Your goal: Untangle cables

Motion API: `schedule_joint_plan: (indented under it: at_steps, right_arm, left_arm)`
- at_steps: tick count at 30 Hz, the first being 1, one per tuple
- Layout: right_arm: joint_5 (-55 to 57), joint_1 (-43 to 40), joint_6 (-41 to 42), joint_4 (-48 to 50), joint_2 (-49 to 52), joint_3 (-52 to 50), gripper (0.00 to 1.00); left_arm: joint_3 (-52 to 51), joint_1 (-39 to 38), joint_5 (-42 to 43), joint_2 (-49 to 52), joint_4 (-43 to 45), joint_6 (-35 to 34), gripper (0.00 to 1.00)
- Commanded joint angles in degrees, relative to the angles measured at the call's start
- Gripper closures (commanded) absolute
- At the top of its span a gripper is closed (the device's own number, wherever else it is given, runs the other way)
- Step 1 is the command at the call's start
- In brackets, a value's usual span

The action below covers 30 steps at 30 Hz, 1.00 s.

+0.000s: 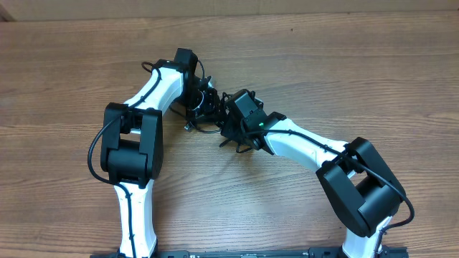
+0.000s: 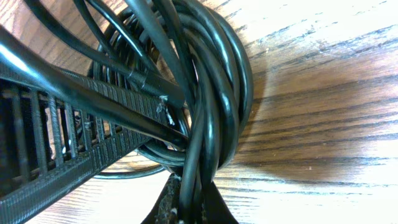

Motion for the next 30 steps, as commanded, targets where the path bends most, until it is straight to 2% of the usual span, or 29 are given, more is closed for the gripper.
schedule_joint_plan:
  at_steps: [1,4,11,16,19,30]
  right_arm:
    - [0.9,-0.4,-0.1,0.8,0.2,0.2,0.96]
    - [-0.1,-0.4,-0.2,0.7,0.2,0.2,0.96]
    - [-2.9,-0.5,-3.9,-1.7,0.1,0.3,0.96]
    - [-8.2,-2.1,-5.0,-7.1,-0.7,1.9,0.96]
    - [-9.1,-2.8,-5.4,-13.4,-0.8,4.7,0.96]
    - [-7.9,-4.0,-16.4,-34.5,-0.8,15.0,0.96]
  left_arm:
    - [-1.4,-0.9,-0.8,1.9,-0.1,0.0,0.74]
    - [-1.4,-0.9,-3.3,1.9,-0.1,-1.3,0.95]
    - [-1.4,0.9,-4.4,1.8,-0.2,-0.3,0.96]
    - [-1.4,4.7,-0.6,1.8,-0.9,2.4,0.96]
    - [-1.4,7.1,0.4,1.8,-1.2,3.2,0.96]
    - [-1.4,10.9,0.2,1.8,-1.3,3.2,0.96]
